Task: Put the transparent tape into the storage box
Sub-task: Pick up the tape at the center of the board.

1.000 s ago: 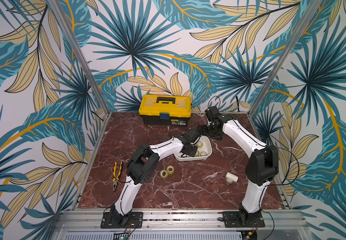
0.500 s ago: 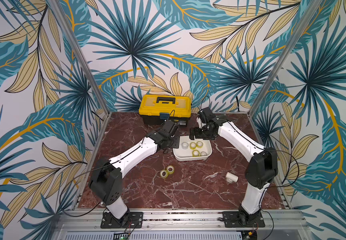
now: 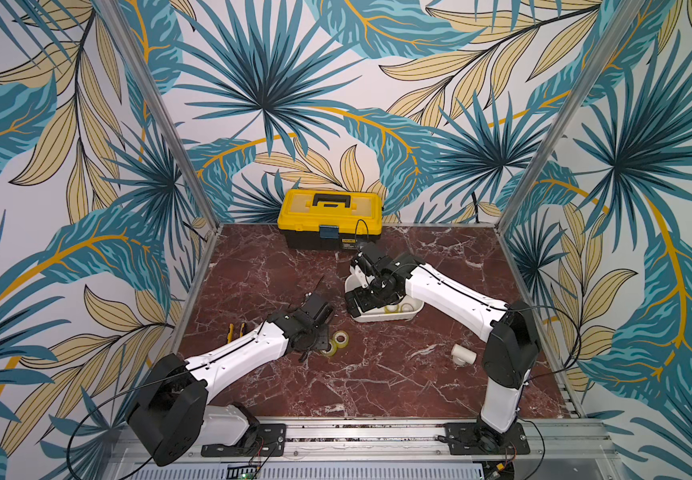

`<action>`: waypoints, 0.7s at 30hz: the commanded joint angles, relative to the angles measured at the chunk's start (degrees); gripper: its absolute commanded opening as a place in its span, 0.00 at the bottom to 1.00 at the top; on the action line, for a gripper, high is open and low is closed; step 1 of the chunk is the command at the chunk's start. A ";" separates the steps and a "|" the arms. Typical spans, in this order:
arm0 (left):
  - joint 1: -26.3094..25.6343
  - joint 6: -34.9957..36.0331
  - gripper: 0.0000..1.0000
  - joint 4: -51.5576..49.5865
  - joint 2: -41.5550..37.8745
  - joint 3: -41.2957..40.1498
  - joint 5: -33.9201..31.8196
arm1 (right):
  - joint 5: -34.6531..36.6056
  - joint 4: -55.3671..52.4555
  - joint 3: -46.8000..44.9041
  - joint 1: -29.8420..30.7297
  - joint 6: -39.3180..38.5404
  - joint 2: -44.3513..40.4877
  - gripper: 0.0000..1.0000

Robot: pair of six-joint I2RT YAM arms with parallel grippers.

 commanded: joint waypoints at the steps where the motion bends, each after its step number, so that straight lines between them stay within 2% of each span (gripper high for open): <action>1: -0.28 -2.40 0.54 2.31 -2.33 -3.79 -1.14 | 1.07 0.51 -2.19 1.58 1.07 -1.50 1.00; 7: -0.28 -2.43 0.54 5.99 -2.52 -5.86 -1.45 | 1.71 1.27 -2.94 3.09 2.31 -1.64 1.00; 14: -0.41 -2.09 0.54 11.27 1.21 -4.83 -0.22 | 2.99 1.18 -2.32 3.14 2.30 -1.23 1.00; 21: -0.72 -1.72 0.54 11.51 3.45 -5.59 -0.22 | 3.66 1.09 -1.84 3.14 2.14 -0.77 1.00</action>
